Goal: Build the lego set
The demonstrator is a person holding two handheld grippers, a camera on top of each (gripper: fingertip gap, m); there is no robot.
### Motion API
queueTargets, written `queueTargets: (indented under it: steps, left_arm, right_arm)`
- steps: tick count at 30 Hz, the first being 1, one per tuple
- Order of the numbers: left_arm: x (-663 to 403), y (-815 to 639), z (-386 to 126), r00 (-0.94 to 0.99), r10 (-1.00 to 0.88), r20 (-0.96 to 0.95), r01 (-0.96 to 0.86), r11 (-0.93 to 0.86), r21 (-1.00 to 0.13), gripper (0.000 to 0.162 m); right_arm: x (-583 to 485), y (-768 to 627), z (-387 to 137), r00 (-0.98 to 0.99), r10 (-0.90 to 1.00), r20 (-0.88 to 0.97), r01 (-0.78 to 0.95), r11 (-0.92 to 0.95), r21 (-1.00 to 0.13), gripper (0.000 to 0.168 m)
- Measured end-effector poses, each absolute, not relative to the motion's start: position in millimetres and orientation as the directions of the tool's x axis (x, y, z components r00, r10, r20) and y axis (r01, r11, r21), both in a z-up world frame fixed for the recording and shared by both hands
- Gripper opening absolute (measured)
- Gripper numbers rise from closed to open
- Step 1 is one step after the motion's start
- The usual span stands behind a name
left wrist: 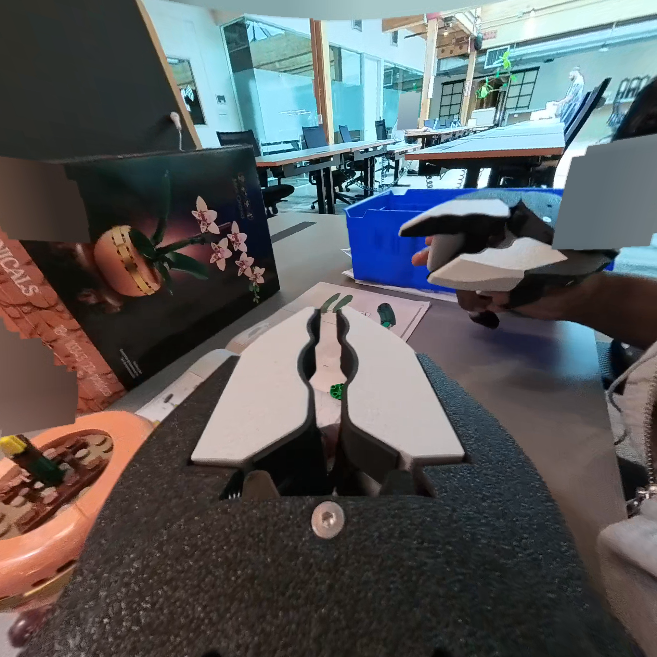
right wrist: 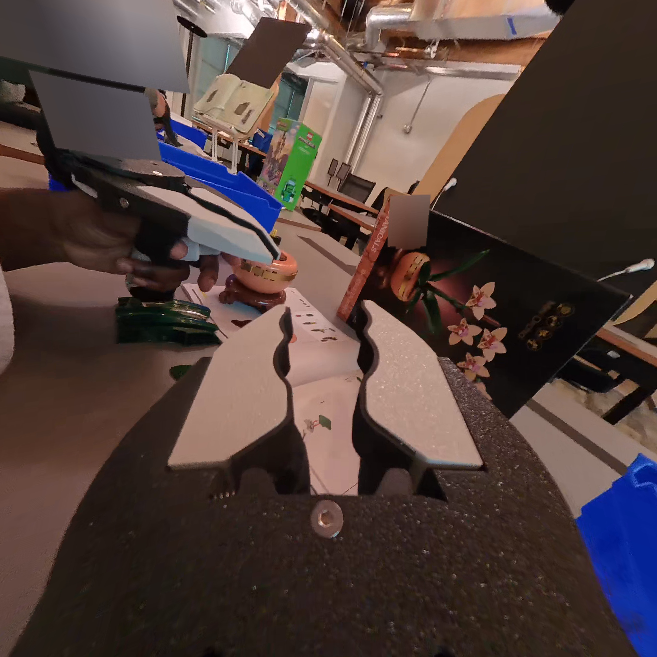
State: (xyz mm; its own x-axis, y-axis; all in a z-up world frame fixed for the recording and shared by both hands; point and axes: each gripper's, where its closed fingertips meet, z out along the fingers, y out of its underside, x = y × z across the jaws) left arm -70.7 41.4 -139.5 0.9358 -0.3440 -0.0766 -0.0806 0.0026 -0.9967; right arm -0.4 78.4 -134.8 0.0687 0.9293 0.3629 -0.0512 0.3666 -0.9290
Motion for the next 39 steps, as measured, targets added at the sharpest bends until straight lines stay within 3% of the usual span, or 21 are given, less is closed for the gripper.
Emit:
queueTargets:
  steps: [5, 10, 16, 23, 28, 32, 39]
  left_arm:
    - [-69, 43, -142, 0.927, -0.375, 0.016, 0.000, -0.043, -0.999, 0.003]
    - [-74, 47, -147, 0.938, -0.346, 0.019, -0.005, -0.068, -0.998, 0.007]
    - [-73, 48, -157, 0.940, -0.339, -0.036, -0.078, -0.111, -0.991, 0.012]
    - [-71, 48, -157, 0.937, -0.349, 0.025, -0.025, -0.138, -0.990, 0.002]
    - [-78, 47, -156, 0.946, -0.322, 0.028, -0.016, -0.132, -0.991, 0.004]
    - [-82, 46, -150, 0.956, -0.294, -0.005, -0.032, -0.086, -0.996, 0.011]
    - [-84, 47, -148, 0.960, -0.281, -0.015, -0.041, -0.087, -0.995, 0.015]
  right_arm:
    - [1, 93, -150, 0.104, 0.957, 0.272, 0.016, 0.272, -0.962, 0.013]
    - [-1, 102, -170, 0.117, 0.962, 0.248, 0.146, 0.230, -0.962, 0.011]
    - [-2, 100, -175, 0.108, 0.975, 0.194, 0.184, 0.172, -0.968, 0.011]
    - [-5, 88, -165, 0.064, 0.978, 0.197, 0.186, 0.182, -0.966, 0.011]
    - [-1, 74, -138, 0.020, 0.983, 0.183, 0.109, 0.180, -0.978, 0.011]
    - [18, 63, -87, -0.005, 0.980, 0.200, -0.016, 0.200, -0.980, 0.011]
    - [95, 93, -15, 0.128, 0.949, 0.288, -0.076, 0.299, -0.951, 0.011]
